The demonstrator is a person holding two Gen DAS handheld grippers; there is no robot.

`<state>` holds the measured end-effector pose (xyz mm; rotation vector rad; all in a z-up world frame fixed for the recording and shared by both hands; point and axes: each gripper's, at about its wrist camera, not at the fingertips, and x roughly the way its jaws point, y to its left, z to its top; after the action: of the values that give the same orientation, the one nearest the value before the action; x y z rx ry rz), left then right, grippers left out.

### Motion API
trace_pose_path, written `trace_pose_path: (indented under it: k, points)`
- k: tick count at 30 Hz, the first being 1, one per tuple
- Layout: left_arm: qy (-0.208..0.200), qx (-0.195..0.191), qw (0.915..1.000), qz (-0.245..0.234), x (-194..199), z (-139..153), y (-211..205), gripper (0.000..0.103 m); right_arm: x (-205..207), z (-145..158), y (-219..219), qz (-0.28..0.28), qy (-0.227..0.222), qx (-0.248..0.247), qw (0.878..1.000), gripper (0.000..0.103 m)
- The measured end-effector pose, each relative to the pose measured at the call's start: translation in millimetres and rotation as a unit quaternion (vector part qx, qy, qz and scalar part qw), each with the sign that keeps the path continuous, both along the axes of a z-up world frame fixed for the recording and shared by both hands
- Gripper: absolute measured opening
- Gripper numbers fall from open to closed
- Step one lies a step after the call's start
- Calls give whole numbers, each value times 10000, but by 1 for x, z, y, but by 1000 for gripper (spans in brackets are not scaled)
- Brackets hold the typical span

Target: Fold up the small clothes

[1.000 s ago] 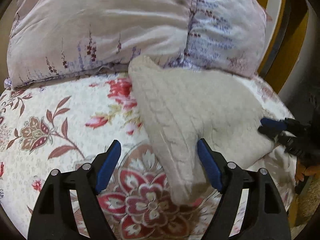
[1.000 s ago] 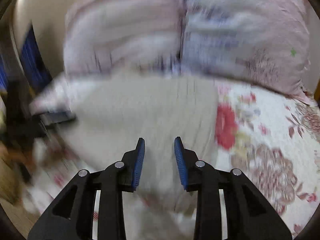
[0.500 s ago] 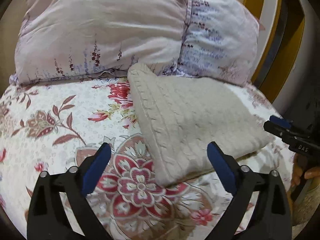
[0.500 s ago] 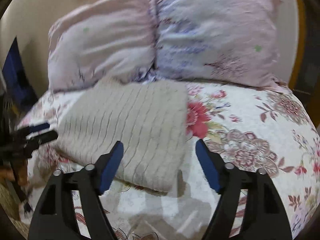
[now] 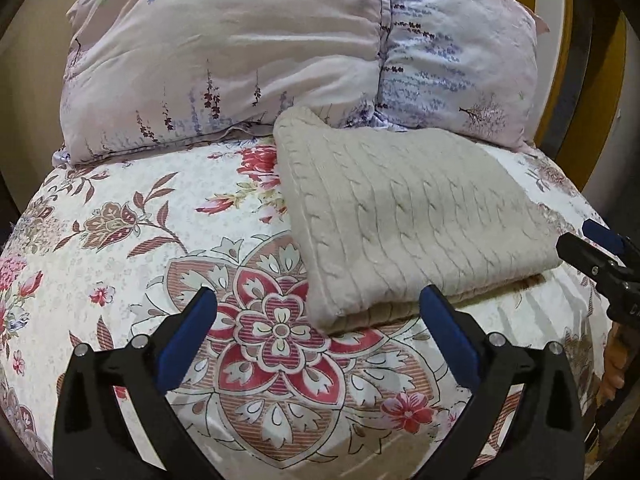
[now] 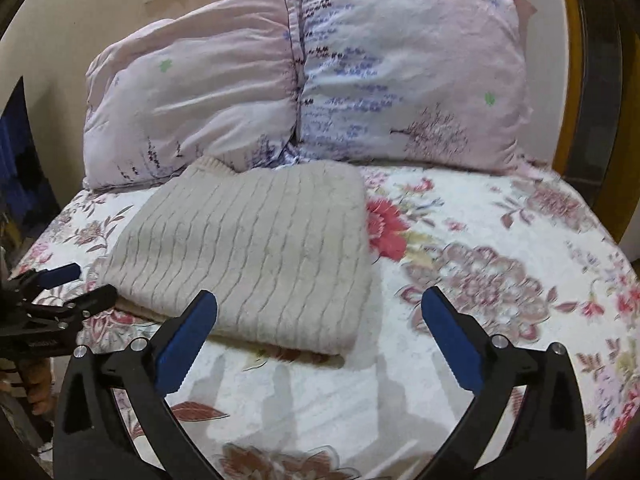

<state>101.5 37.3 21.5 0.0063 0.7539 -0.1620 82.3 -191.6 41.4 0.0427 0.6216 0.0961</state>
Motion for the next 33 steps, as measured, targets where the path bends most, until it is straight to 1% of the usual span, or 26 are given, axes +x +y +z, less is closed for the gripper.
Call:
trace_pose_path:
  k: [3, 5, 7, 14, 21, 27, 33]
  points:
    - [-13, 92, 9999, 60, -1, -2, -3, 101, -4, 0, 7, 13, -115, -154, 9998, 102]
    - [-49, 199, 9997, 113, -2, -2, -5, 101, -5, -1, 8, 9, -129, -164, 9998, 102]
    - [-78, 319, 9993, 154, -3, -3, -7, 101, -5, -3, 7, 14, -100, -93, 9999, 102]
    - [-41, 464, 9988, 175, -4, -7, -11, 101, -3, -11, 5, -104, 96, -8, 9999, 102]
    - [54, 500, 9985, 226, -3, -10, -12, 101, -1, -17, 2, -204, 313, -42, 9993, 102]
    - [251, 544, 9980, 198, -3, -16, -16, 101, 3, -26, 5, -189, 620, -133, 9978, 102]
    - [426, 499, 9976, 210, -1, -20, -16, 101, 3, -29, 8, -174, 706, -182, 9972, 102]
